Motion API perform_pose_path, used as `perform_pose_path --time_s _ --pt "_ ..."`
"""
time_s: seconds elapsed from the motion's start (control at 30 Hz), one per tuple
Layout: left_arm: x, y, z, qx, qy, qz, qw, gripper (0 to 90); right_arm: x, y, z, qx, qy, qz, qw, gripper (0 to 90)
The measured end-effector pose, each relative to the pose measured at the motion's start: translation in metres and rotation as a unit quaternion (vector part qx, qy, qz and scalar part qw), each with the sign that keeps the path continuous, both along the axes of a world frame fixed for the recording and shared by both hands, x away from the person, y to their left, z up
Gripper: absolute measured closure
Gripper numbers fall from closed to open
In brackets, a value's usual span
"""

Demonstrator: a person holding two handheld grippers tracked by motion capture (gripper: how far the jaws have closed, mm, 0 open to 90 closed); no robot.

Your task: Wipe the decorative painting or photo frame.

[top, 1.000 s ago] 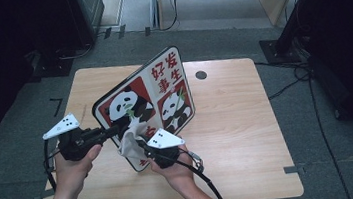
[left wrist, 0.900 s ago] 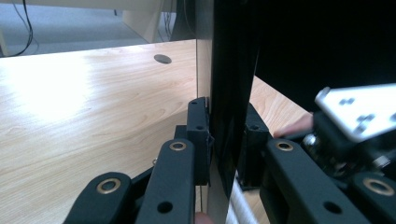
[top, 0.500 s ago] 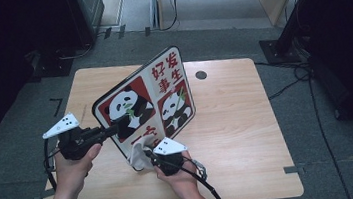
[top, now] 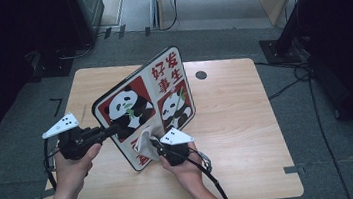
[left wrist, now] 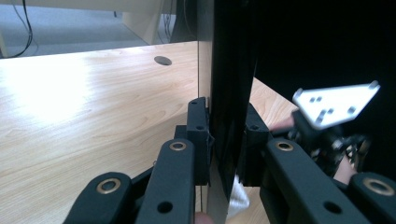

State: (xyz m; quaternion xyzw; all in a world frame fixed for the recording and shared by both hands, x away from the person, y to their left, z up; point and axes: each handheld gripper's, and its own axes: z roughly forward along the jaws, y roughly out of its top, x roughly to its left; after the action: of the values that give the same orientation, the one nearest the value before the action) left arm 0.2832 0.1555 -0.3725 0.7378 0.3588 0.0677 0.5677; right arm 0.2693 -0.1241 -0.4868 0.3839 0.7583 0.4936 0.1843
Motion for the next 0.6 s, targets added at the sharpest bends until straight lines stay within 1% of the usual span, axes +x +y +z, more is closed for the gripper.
perform_pose_path --time_s 0.03,0.07,0.13,0.2,0.23,0.27,0.33,0.4,0.43,0.47,0.53,0.6 --pt "0.000 0.000 0.000 0.000 0.000 0.000 1.0000 79.4 0.000 -0.001 -0.003 -0.001 0.002 0.000 1.0000 83.4" --pt "0.000 0.000 0.000 0.000 0.000 0.000 1.0000 79.4 -0.002 -0.001 -0.009 -0.004 0.013 -0.001 0.9999 83.4" --pt "0.000 0.000 0.000 0.000 0.000 0.001 1.0000 79.4 -0.004 -0.002 -0.014 -0.005 0.021 -0.001 0.9998 83.4" --pt "0.000 0.000 0.000 -0.001 0.000 0.000 1.0000 79.4 -0.005 -0.002 -0.016 -0.004 0.027 -0.001 0.9996 83.3" --pt "0.000 0.000 0.000 -0.001 0.000 0.000 1.0000 79.4 -0.004 -0.002 -0.015 -0.003 0.027 -0.001 0.9996 83.3" --pt "0.000 0.000 0.000 -0.001 0.000 0.001 1.0000 79.4 -0.002 -0.003 -0.011 0.000 0.024 -0.003 0.9997 83.3" --pt "0.000 0.000 0.000 -0.002 -0.001 0.001 1.0000 79.4 0.001 -0.005 0.001 0.008 0.009 -0.006 0.9999 83.3" --pt "0.000 0.000 -0.001 -0.003 0.000 0.002 1.0000 79.4 0.007 -0.007 0.018 0.023 -0.009 -0.011 0.9996 83.3" --pt "0.000 0.000 -0.001 -0.003 -0.001 0.002 1.0000 79.4 0.008 -0.007 0.022 0.025 -0.014 -0.011 0.9995 83.3" --pt "0.000 0.000 -0.001 -0.003 -0.002 0.003 1.0000 79.3 0.011 -0.006 0.033 0.030 -0.026 -0.012 0.9992 83.3" --pt "-0.001 0.000 -0.001 -0.002 -0.004 0.004 1.0000 79.2 0.014 -0.006 0.042 0.030 -0.041 -0.014 0.9986 83.3" --pt "-0.001 0.000 -0.001 -0.003 -0.004 0.002 1.0000 79.2 0.016 -0.005 0.045 0.029 -0.046 -0.014 0.9984 83.2"
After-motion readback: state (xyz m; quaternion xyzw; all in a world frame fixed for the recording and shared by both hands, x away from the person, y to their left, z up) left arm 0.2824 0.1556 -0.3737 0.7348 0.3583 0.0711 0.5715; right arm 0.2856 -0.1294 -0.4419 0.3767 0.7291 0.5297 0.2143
